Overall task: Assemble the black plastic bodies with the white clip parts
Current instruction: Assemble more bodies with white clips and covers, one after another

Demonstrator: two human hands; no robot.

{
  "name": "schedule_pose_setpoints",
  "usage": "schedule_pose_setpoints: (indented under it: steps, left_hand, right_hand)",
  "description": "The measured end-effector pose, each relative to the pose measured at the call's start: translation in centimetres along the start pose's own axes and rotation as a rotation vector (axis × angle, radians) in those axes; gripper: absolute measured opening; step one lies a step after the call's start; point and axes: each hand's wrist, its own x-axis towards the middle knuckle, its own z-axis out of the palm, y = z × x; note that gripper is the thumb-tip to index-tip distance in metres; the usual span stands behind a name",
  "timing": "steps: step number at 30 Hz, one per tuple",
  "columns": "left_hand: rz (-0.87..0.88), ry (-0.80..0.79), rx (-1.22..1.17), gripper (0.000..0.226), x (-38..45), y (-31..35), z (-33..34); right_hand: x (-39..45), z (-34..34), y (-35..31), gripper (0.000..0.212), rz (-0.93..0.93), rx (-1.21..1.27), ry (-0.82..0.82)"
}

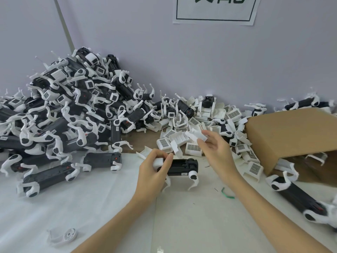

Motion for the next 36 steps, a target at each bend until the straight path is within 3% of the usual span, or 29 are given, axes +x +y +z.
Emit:
schedule_pose_setpoints:
  steps: [2,6,9,10,13,14,16,20,23,27,32,36]
  left_hand:
    - [-0.017,-0.056,-0.075,0.026,0.0,0.1,-0.1]
    - [0.004,-0.134,-0.161,0.043,-0.2,0.3,-0.2]
    - [0.044,-0.136,-0.157,0.044,-0.2,0.2,-0.4]
    - [0.043,-0.135,-0.156,0.044,-0.2,0.3,-0.4]
    - [0.027,-0.16,-0.127,0.045,-0.2,0.4,-0.5]
    - [0.023,-0.171,-0.111,0.046,-0.2,0.4,-0.5]
    - [0.008,-0.189,-0.1,0.045,-0.2,0.3,-0.3]
    - [-0.031,-0.183,-0.069,0.041,-0.2,0.5,0.1]
    - [0.01,-0.18,-0.06,0.043,-0.2,0.6,0.2]
    - [0.009,-0.214,-0.116,0.041,-0.2,0.9,0.0]
    - [-0.012,-0.182,-0.019,0.023,-0.2,0.9,0.1]
    - [-0.04,-0.162,-0.046,0.017,-0.1,1.0,0.1]
  right_hand:
    - [-1.7,-1.1,0.1,0.035,0.074,0.128,-0.041]
    - [-3.6,-2.1,0.7,0.05,0.231,0.437,-0.107]
    - [-3.8,-2.1,0.7,0.01,0.369,0.638,-0.041]
    - [-3.9,-2.1,0.5,0.016,0.4,0.681,-0.017]
    - [-3.9,-2.4,0.2,0.011,0.354,0.716,0.005]
    - [-4.1,-2.3,-0.2,0.019,0.298,0.724,0.003]
    - [-4.6,-2.2,-0.8,0.037,0.159,0.617,0.002]
    - [-5.7,-1.6,-0.6,0.042,-0.255,-0.086,-0.096]
    - [-6.5,0.0,-0.3,0.053,-0.448,-0.402,-0.155]
    - [-7.1,1.2,-0.3,0.046,-0.549,-0.472,-0.122]
    - [-7.1,0.2,0.5,0.069,-0.63,-0.629,-0.228]
    - [-7.3,0.7,0.4,0.065,-0.687,-0.649,-0.181]
